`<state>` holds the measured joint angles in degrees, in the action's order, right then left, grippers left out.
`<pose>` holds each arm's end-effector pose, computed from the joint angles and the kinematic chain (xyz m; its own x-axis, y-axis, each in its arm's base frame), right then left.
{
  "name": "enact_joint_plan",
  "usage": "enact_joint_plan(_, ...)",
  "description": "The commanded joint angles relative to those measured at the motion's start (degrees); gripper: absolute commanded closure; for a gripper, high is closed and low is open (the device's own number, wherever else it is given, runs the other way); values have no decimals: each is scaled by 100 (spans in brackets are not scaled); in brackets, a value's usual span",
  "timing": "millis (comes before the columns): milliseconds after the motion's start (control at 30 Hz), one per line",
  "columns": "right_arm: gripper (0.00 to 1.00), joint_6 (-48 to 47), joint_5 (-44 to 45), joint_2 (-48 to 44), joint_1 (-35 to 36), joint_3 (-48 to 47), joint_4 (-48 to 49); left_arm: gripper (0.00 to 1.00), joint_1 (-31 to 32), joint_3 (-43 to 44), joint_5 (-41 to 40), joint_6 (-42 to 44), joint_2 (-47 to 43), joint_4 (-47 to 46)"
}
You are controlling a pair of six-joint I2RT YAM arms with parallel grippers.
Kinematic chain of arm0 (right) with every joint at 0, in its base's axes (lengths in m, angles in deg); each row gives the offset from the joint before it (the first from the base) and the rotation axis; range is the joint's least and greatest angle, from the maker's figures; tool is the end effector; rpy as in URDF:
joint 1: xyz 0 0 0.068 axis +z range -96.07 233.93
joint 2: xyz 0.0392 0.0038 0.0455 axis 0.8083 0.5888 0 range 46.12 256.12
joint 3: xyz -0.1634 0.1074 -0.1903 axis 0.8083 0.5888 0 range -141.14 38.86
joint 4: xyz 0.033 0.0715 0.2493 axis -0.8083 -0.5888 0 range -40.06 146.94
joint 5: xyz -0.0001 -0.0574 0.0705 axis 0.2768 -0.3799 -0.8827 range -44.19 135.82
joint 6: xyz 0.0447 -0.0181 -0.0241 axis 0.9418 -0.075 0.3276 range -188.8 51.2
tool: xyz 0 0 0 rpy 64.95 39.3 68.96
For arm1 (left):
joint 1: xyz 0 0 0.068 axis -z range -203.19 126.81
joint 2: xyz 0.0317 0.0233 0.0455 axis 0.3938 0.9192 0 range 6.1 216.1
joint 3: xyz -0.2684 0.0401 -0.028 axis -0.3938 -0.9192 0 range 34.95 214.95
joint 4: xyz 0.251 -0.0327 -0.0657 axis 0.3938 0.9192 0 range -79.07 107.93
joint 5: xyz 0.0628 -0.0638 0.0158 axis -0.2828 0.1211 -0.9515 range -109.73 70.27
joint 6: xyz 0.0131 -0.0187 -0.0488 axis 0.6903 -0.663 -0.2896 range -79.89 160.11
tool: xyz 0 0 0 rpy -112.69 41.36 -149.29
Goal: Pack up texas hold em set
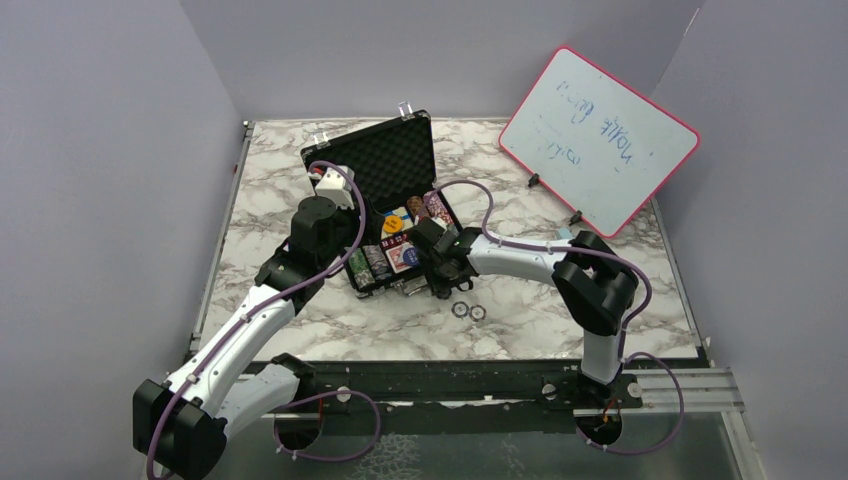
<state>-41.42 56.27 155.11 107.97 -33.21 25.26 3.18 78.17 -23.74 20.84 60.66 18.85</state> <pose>0.2270 0.3018 0.1625 -0.8337 -0.3789 -0.4016 -0.4208 0.9070 0.0178 0.2003 -0.0966 0.3032 -0.4057 -0.1664 -0.8988 0.2650 0.9197 -0.2898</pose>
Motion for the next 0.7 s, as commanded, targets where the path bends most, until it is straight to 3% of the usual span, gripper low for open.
enact_joint_plan(0,64,-145,-312,48,34,344,-47,37,-9,-35,-106,37,-67,-27)
enact_joint_plan(133,71,-224,-615,-244,36,492,-199,37,-9,-38,-67,28,-60,-32)
enact_joint_plan(333,70,-329,-705,-326,41,469,-625,37,-9,-42,-66,25,-68,-21)
enact_joint_plan(667,38,-372,-698,-422,36,405,-481,37,-9,-34,-84,28,-28,-8)
